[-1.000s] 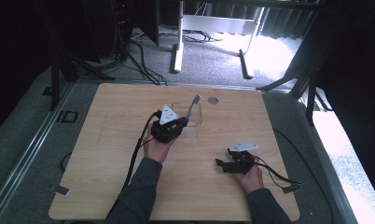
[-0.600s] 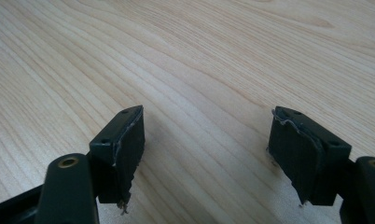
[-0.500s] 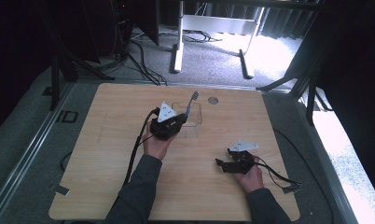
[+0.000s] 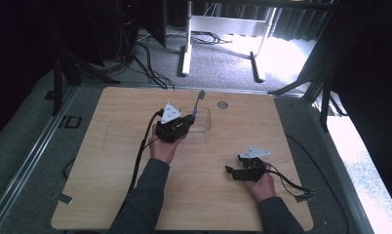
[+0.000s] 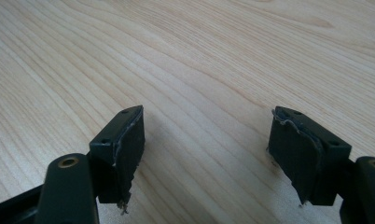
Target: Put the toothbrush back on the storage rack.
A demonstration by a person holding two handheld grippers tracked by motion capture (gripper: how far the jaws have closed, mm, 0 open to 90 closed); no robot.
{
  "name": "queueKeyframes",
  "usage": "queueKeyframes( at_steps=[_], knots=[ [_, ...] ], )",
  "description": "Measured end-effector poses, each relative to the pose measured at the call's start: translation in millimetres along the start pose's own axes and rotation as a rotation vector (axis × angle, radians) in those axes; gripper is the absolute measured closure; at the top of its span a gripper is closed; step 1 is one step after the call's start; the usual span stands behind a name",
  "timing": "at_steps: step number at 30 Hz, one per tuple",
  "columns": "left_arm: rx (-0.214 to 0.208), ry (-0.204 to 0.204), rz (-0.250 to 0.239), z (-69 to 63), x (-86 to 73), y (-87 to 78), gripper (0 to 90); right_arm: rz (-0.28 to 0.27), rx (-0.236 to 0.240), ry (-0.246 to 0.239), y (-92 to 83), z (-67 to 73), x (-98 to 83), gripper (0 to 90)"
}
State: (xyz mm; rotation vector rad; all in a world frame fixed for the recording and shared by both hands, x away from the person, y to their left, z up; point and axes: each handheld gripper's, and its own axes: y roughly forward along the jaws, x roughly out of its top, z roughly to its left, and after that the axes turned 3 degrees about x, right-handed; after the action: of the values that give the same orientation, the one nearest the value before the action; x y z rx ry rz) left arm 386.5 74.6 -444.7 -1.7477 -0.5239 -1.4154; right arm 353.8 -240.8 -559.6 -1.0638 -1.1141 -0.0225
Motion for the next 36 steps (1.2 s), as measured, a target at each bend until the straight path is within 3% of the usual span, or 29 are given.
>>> queueKeyframes(
  at_steps=[12,23,36],
  knots=[
    [-0.007,-0.052,-0.044,10.0,0.2,4.0,82.7,0.000,-0.001,-0.002,0.0,-0.1,0.0,26.6],
    [0.034,-0.088,-0.081,15.1,-1.2,9.4,82.6,-0.001,0.000,0.001,0.0,0.1,0.0,26.6],
    [0.056,-0.095,-0.105,11.1,-4.1,19.5,82.5,-0.001,0.000,0.000,0.1,0.1,0.0,26.6]
  ],
)
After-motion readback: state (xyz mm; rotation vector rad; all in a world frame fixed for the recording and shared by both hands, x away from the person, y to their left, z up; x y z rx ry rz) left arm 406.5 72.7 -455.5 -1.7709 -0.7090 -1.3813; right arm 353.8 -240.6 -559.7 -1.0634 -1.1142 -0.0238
